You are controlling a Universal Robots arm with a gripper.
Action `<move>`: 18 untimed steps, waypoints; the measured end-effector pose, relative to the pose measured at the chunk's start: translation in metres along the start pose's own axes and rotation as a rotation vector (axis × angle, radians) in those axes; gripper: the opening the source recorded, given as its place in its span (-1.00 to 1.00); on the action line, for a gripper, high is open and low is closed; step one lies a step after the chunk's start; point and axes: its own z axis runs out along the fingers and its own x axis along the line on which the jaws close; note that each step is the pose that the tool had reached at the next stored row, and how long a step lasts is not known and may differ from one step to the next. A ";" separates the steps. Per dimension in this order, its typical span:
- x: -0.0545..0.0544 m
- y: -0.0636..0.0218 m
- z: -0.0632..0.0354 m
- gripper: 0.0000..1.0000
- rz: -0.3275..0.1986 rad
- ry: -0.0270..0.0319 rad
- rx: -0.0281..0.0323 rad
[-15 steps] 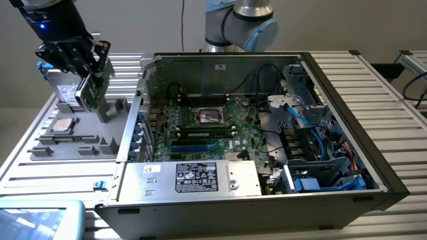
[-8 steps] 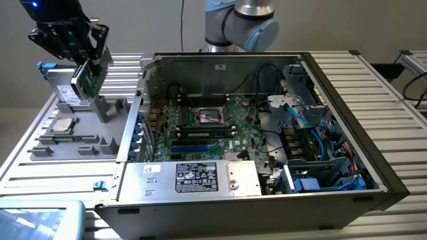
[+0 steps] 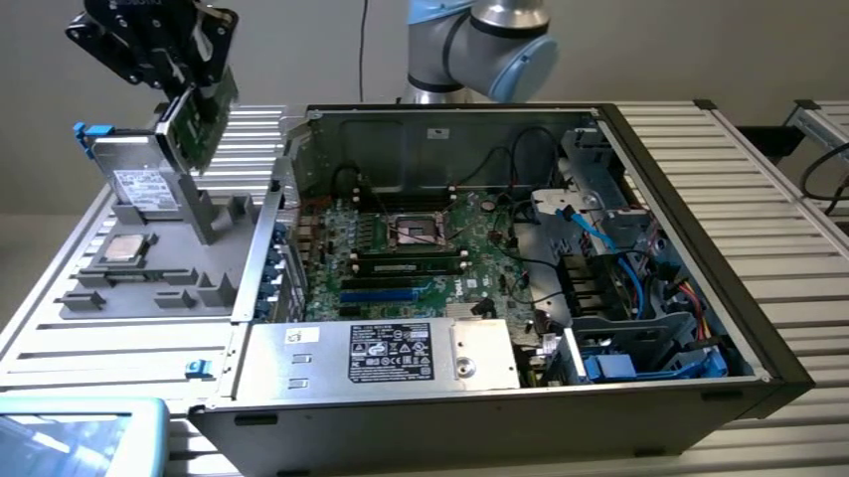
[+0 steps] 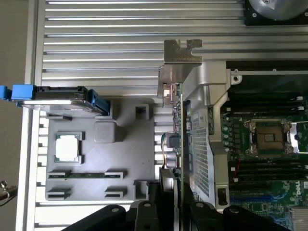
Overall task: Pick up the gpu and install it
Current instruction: 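Pick up the gpu and move the gpu toward the slot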
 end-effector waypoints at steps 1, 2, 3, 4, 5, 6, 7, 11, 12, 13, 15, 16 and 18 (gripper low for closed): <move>-0.005 0.0002 -0.0021 -0.43 0.000 0.0005 -0.0001; -0.010 0.0003 -0.0038 -0.43 0.000 0.0014 0.0000; -0.014 0.0003 -0.0052 -0.43 0.000 0.0024 0.0001; -0.019 0.0003 -0.0060 -0.43 0.000 0.0031 0.0002; -0.023 0.0003 -0.0065 -0.43 0.000 0.0038 0.0002; -0.028 0.0003 -0.0069 -0.43 0.001 0.0045 0.0002; -0.032 0.0003 -0.0073 -0.43 0.001 0.0053 0.0002; -0.051 0.0005 -0.0074 -0.43 0.001 0.0108 0.0004; -0.055 0.0006 -0.0073 -0.43 0.001 0.0113 0.0004; -0.060 0.0007 -0.0072 -0.43 0.001 0.0115 0.0005; -0.069 0.0009 -0.0069 -0.43 0.001 0.0120 0.0006; -0.073 0.0010 -0.0067 -0.43 0.001 0.0121 0.0008; -0.082 0.0013 -0.0063 -0.43 0.001 0.0124 0.0014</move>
